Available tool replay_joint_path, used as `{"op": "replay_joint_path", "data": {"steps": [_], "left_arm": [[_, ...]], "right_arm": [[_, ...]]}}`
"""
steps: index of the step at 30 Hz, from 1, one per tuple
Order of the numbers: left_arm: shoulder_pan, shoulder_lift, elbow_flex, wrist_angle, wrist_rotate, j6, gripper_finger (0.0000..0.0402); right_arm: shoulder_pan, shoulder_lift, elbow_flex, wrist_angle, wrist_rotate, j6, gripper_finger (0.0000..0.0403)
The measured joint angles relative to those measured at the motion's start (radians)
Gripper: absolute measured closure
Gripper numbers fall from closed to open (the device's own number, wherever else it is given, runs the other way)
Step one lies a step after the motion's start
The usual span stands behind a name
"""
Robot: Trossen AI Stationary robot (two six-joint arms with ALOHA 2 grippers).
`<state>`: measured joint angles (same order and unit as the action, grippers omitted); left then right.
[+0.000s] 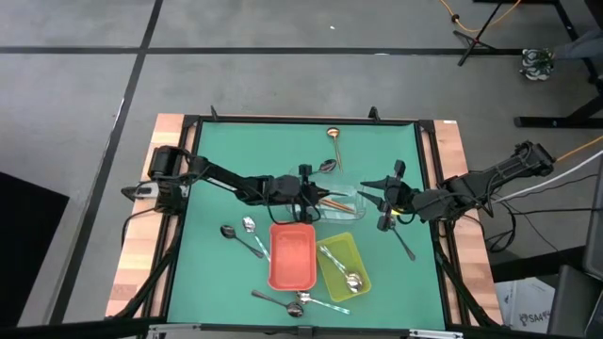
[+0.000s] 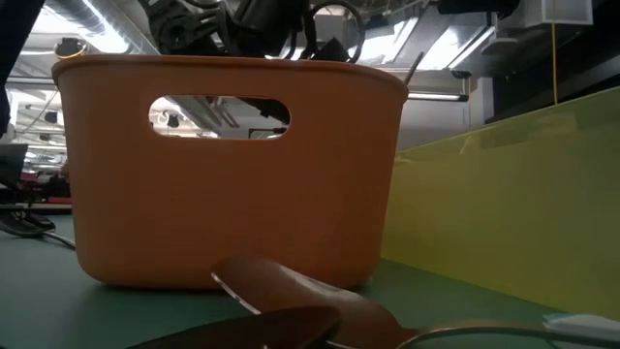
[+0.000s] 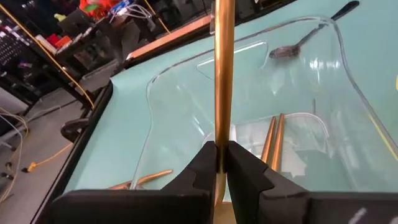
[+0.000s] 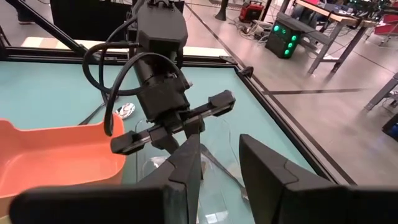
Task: Sort silverware by color (type)
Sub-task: Put the gold spoon into the transparent bin
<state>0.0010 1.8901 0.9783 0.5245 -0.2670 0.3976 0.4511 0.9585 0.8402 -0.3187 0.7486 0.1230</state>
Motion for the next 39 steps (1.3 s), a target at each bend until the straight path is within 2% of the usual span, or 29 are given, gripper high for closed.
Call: {"op": "replay_joint_path", "data": {"steps": [6,33,39], "left_arm": [[0.0,0.0,-0.001,-0.016,-0.035,-0.005,0.0375],[0.001,0.001,-0.004,-0.019,-0.036,-0.054,0.0371],[0.001,0.001,-0.004,-0.019,-0.032,-0.056,0.0343]], "right_arm": [[0.0,0.0,0.0,0.0,0.0,0.0,0.0303],[0.0,0.0,0.0,0.0,-0.001,0.001,0.0303],[0.0,0.0,0.0,0.0,-0.001,0.001,0.0303]]}}
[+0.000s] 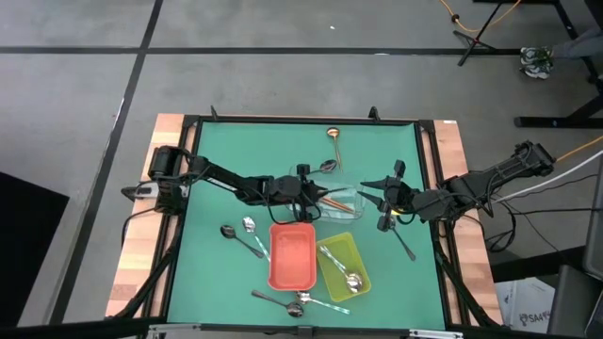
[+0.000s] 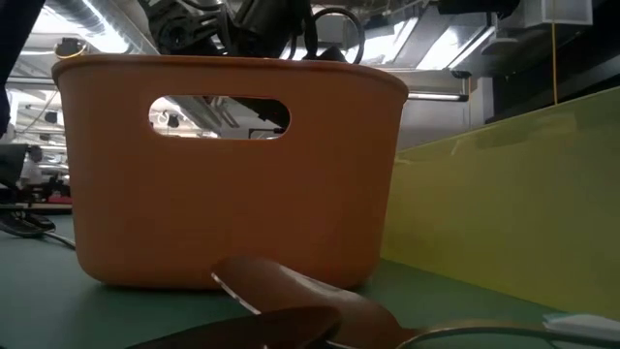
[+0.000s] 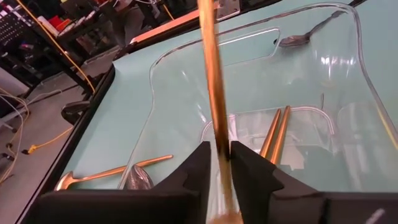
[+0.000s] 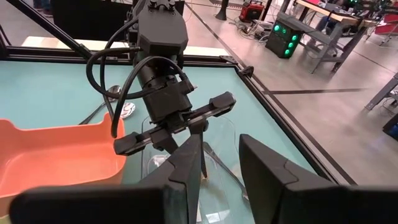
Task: Sort silverware by color (type)
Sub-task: Put the gold spoon into the transparent bin, then put the black spoon into the orange bin
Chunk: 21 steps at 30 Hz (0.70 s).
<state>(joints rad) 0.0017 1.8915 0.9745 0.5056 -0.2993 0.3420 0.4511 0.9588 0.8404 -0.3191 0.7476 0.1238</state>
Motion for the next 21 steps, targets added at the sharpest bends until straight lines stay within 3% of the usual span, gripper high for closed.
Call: {"op": "replay_joint_path", "data": {"steps": [9,21], "left_arm": [[0.0,0.0,0.0,0.0,0.0,0.0,0.0295],[0.0,0.0,0.0,0.002,0.0,0.0,0.029]], "right_arm": [[0.0,0.0,0.0,0.0,0.0,-0.001,0.0303],[0.0,0.0,0.0,-0.03,0.0,0.001,0.0303]]}}
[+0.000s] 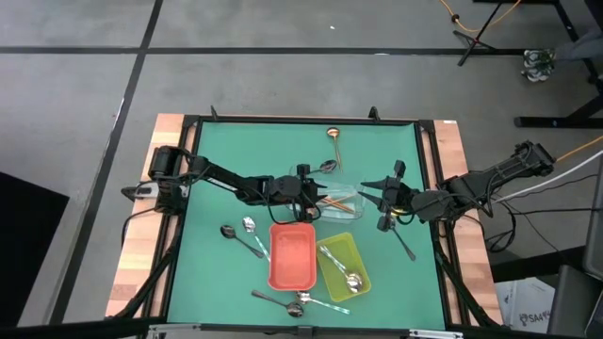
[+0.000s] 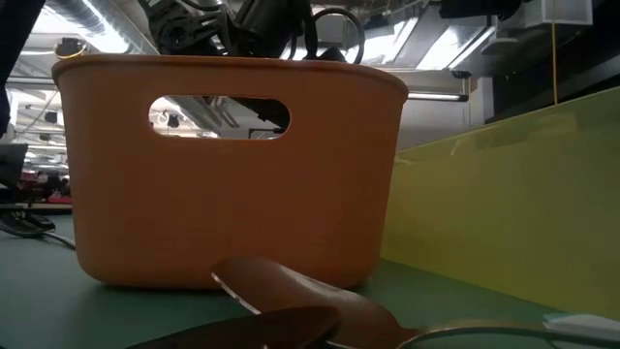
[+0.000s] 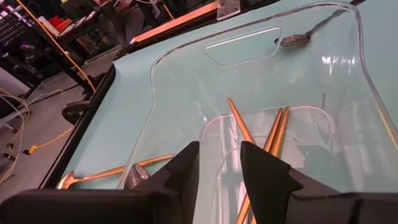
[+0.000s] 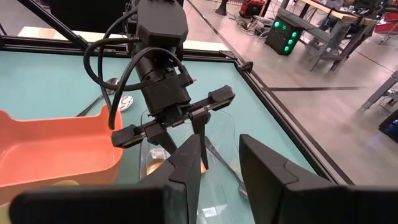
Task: Sort silverware by color (type)
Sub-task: Put the black spoon into the orange bin
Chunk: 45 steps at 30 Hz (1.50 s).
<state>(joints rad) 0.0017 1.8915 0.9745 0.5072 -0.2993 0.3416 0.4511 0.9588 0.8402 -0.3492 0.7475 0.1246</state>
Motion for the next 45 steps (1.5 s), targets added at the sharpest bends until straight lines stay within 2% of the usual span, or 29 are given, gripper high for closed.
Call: {"op": "replay_joint_path", "data": {"steps": [12,20,26,31,39,45], "left_arm": [[-0.005,0.0,0.002,0.016,-0.002,0.0,0.029],[-0.034,-0.001,0.085,0.016,-0.011,0.0,0.029],[-0.071,-0.025,0.144,-0.01,-0.032,0.001,0.029],[-0.103,-0.077,0.154,-0.017,-0.033,-0.012,0.029],[-0.143,-0.215,0.153,-0.17,-0.051,-0.111,0.029],[-0.166,-0.313,0.153,-0.287,-0.051,-0.188,0.029]], "right_arm": [[0.0,0.0,0.0,0.0,0.0,0.001,0.0303],[0.0,-0.008,0.0,0.0,-0.001,0.01,0.0303],[0.0,-0.061,0.0,-0.055,-0.092,0.155,0.0303],[0.0,-0.108,0.0,-0.175,-0.175,0.323,0.0303],[0.0,-0.118,0.0,-0.362,-0.301,0.517,0.0303],[0.0,-0.117,0.0,-0.475,-0.323,0.632,0.0303]]}}
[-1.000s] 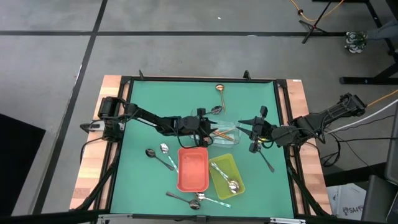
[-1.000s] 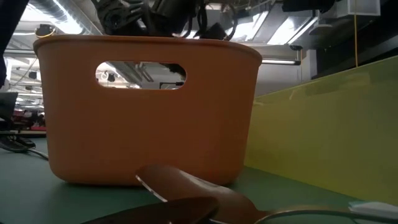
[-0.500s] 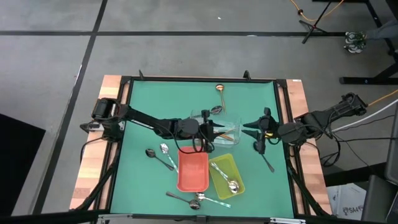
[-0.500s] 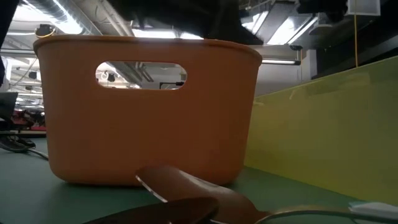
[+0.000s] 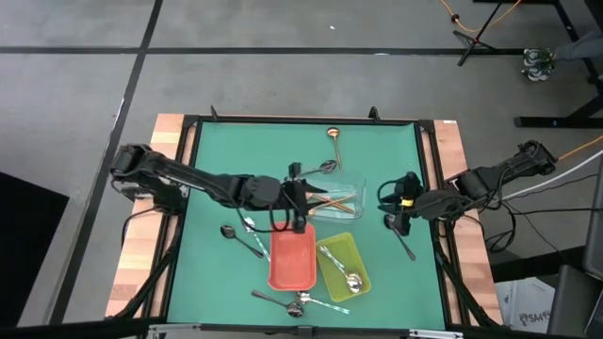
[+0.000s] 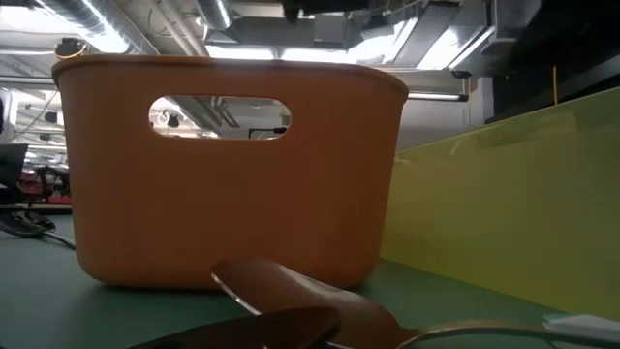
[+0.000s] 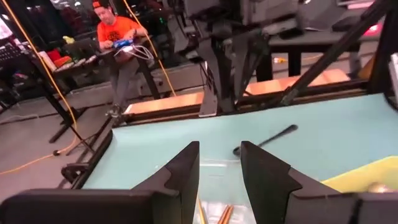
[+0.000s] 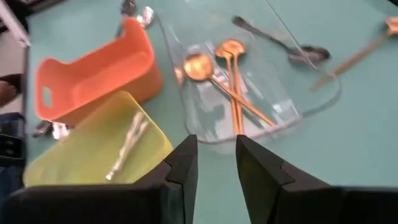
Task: Sort silverware by color (type)
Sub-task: Put the black spoon into the orange bin
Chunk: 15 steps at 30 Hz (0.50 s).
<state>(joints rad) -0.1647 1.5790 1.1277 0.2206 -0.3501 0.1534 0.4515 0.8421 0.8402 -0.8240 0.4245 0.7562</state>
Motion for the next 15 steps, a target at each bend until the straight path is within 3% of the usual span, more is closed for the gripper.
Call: {"op": "replay_joint_path", "data": {"steps": [15], "left_arm": [[-0.053,-0.161,0.0,-0.293,-0.006,-0.168,0.029]], "right_arm": [[0.008,0.068,0.0,-0.103,-0.084,0.194,0.0303]]}}
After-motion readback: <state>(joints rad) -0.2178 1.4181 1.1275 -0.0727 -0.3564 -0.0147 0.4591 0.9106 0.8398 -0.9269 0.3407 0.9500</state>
